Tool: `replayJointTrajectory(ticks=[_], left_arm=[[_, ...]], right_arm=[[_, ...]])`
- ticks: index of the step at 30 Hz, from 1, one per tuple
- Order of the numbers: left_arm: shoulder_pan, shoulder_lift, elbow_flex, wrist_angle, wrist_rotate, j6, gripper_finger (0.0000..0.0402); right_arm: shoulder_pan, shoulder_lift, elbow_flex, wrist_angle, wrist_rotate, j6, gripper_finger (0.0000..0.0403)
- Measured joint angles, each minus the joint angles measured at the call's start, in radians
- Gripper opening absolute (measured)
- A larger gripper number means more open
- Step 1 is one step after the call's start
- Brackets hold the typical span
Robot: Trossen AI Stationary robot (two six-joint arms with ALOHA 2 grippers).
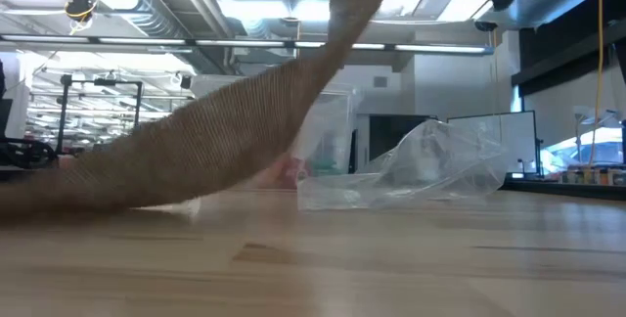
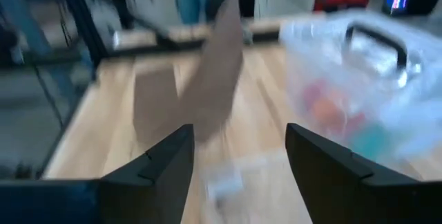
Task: Roll bandage
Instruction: Roll the brown bandage
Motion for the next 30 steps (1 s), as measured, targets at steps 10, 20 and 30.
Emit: replayJointTrajectory(ticks=[10,20,30], left_arm=[[0.009,0.002,0.121,-0.056,-0.039,0.141,0.0002],[-0.009,0.003,0.401,-0.336,-0.165,0.12,0.0001],[-0.009,0.003,0.508,-0.384,-0.213,0.087,0.0]], right_arm=[[-0.055,-0.005,-0.059,0.223,-0.116,-0.131,0.023],[-0.055,-0.116,0.235,-0.359,-0.065,-0.084,0.023],[-0.055,-0.088,0.24,-0.283,-0.078,-0.078,0.023]])
